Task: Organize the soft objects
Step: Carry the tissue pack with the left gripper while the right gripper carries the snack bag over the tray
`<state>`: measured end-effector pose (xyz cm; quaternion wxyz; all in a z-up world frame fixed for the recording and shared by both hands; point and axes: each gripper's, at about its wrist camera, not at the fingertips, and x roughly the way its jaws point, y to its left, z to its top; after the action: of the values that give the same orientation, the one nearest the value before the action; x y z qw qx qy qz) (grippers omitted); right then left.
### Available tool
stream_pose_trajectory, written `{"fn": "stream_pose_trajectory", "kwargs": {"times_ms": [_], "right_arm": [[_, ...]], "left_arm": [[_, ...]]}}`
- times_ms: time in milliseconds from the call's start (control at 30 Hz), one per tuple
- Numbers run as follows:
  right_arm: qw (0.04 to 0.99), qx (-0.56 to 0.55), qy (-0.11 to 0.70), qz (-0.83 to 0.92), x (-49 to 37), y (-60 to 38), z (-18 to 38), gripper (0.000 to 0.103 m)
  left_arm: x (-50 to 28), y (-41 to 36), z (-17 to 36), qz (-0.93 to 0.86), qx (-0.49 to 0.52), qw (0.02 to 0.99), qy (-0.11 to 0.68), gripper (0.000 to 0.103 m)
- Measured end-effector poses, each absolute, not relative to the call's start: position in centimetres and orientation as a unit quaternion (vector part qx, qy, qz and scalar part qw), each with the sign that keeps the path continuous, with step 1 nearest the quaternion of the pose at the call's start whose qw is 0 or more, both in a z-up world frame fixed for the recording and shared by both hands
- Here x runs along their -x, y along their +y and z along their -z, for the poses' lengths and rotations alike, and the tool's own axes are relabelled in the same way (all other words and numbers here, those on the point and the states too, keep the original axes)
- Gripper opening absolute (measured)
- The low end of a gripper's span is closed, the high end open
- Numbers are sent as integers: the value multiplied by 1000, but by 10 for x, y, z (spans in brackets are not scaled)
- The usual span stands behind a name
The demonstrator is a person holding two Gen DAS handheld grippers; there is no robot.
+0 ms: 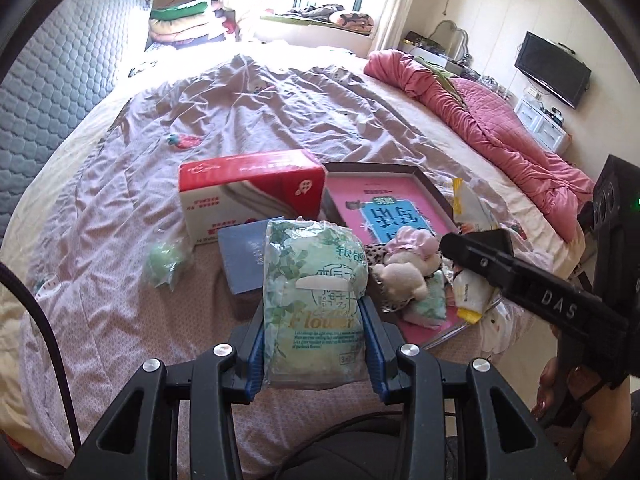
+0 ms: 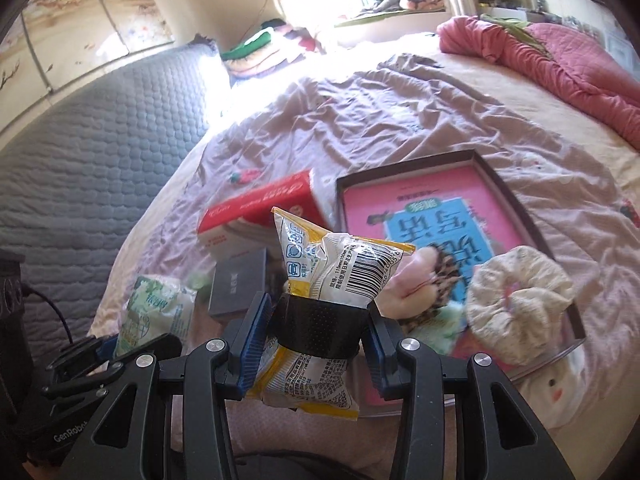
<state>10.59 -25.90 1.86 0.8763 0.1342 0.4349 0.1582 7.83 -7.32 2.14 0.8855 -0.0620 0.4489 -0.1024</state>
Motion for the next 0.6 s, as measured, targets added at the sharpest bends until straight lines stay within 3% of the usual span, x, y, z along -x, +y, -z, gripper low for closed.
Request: {"fn": "stream_pose_trajectory", "kwargs": {"times_ms": [600], "right_arm": [[903, -137, 398, -87, -107, -340, -45, 45]], "left_arm": [[-92, -136, -32, 156, 31, 879, 450, 41]]}}
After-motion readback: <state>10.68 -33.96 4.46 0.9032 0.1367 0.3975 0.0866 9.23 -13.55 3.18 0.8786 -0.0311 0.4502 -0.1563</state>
